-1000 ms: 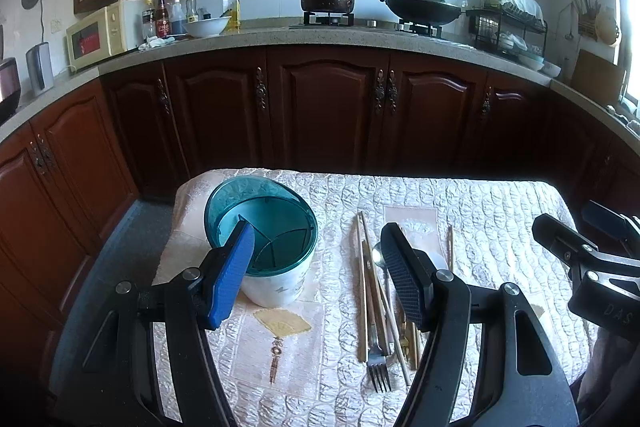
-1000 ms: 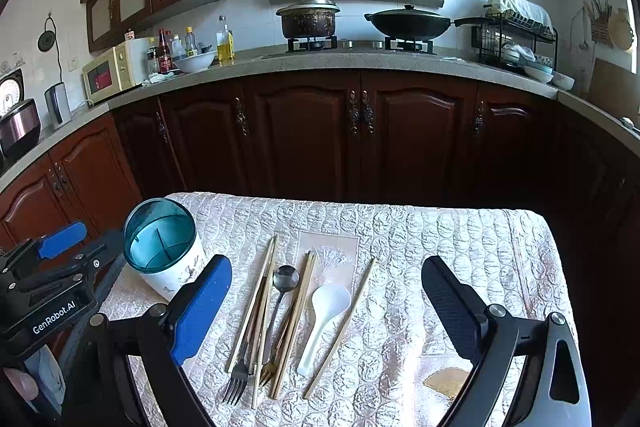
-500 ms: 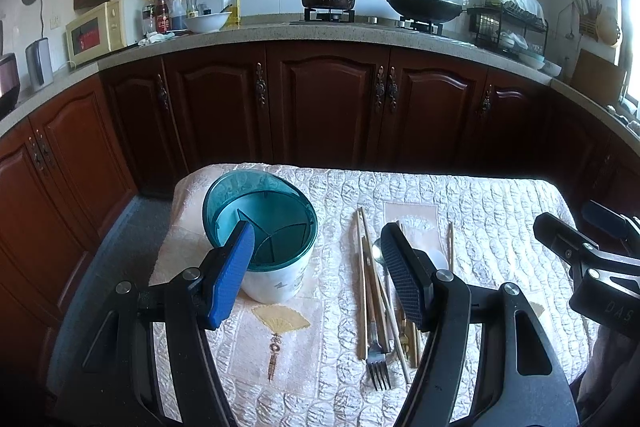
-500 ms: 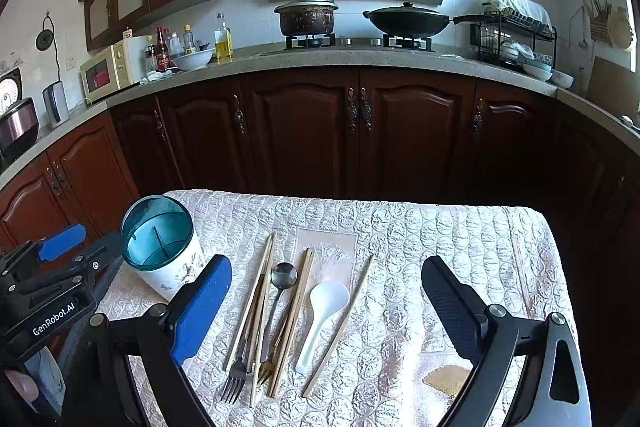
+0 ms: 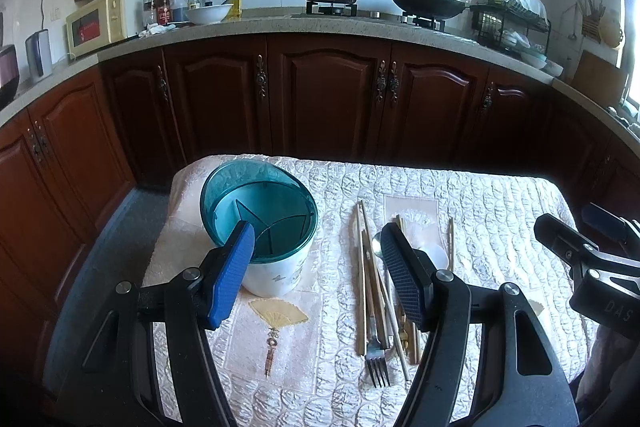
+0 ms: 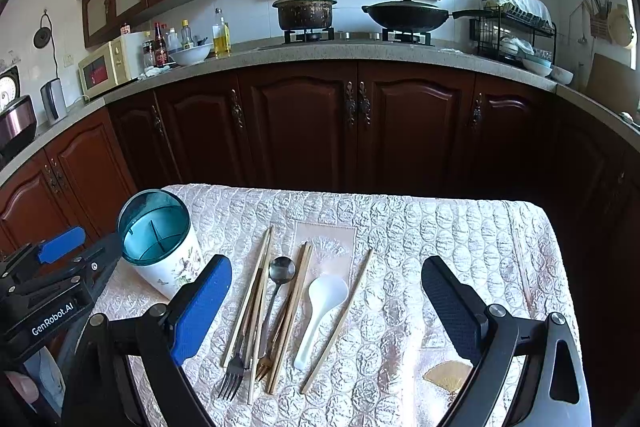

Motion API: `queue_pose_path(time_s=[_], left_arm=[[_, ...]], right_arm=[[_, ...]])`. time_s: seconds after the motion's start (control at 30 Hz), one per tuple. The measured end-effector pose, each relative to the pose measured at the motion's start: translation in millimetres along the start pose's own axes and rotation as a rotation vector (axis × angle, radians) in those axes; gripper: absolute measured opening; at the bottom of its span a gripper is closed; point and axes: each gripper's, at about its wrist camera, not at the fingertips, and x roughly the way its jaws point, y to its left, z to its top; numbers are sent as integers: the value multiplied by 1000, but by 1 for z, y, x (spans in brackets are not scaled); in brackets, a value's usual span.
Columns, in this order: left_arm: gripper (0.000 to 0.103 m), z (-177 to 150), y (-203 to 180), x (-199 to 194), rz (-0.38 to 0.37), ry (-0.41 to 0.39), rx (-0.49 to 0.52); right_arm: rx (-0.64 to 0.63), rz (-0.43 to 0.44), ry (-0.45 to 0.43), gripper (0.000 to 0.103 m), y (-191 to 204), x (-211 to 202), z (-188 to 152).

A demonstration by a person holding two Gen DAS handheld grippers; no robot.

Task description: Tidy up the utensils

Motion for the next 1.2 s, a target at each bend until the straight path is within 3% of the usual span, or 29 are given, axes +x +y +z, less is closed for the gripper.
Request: queue_pose_path(time_s=[0.93,1.1,1.2], left_arm=[[66,-9,1,18,-17,50,-15],[66,-17,10,27,-60,88,-39],[66,-27,16,40,-103,151,-51]], right_arm=[[6,-13,50,95,-3,18,-6],[7,-16,70,95,-8,26,-10],[11,-22,92,95,-13,36,-16]])
